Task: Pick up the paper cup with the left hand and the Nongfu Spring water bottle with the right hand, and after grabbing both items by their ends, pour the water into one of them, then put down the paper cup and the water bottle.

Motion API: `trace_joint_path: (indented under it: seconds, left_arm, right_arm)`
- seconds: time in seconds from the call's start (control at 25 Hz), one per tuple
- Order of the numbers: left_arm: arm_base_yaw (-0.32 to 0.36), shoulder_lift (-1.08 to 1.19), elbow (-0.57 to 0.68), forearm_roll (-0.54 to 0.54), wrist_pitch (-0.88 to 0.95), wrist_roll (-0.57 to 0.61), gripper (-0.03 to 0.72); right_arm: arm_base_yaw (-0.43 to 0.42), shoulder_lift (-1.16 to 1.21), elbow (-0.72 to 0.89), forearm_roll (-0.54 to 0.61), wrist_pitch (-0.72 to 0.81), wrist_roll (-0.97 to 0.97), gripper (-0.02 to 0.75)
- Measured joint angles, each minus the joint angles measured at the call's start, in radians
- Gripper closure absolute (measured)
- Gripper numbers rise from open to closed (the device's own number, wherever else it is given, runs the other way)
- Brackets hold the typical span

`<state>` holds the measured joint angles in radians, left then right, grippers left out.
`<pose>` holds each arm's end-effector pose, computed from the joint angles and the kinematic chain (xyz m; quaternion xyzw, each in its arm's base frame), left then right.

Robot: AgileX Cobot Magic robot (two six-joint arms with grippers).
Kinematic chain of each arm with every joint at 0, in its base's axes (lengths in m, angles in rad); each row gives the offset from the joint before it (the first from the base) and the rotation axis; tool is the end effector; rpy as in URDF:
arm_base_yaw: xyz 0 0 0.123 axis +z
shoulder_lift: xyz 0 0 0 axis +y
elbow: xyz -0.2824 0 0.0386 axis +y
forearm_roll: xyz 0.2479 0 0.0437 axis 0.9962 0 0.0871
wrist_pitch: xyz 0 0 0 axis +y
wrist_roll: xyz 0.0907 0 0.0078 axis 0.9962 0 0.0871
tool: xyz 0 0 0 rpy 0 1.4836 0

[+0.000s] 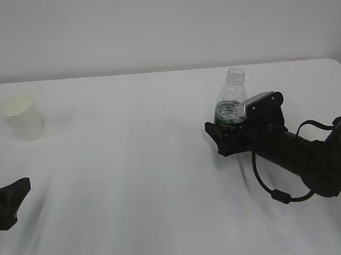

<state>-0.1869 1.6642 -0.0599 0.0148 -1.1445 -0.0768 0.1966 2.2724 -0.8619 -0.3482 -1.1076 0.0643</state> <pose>0.1814 -0.0356 0.1181 0.0518 0.8242 -0.0779 0.5585 0.3659 0.1012 0.0552 -0.2078 0.7552 0.1519 0.6028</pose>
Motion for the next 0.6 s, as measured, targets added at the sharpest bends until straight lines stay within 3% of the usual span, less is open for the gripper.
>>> trace_joint_path:
  seconds: [0.28, 0.6]
  left_arm:
    - [0.0, 0.0, 0.0, 0.0, 0.0, 0.0, 0.102]
    - [0.0, 0.0, 0.0, -0.002, 0.0, 0.0, 0.102]
  right_arm:
    - [0.0, 0.0, 0.0, -0.013, 0.003, 0.0, 0.22]
    - [0.0, 0.0, 0.0, -0.037, 0.003, 0.0, 0.234]
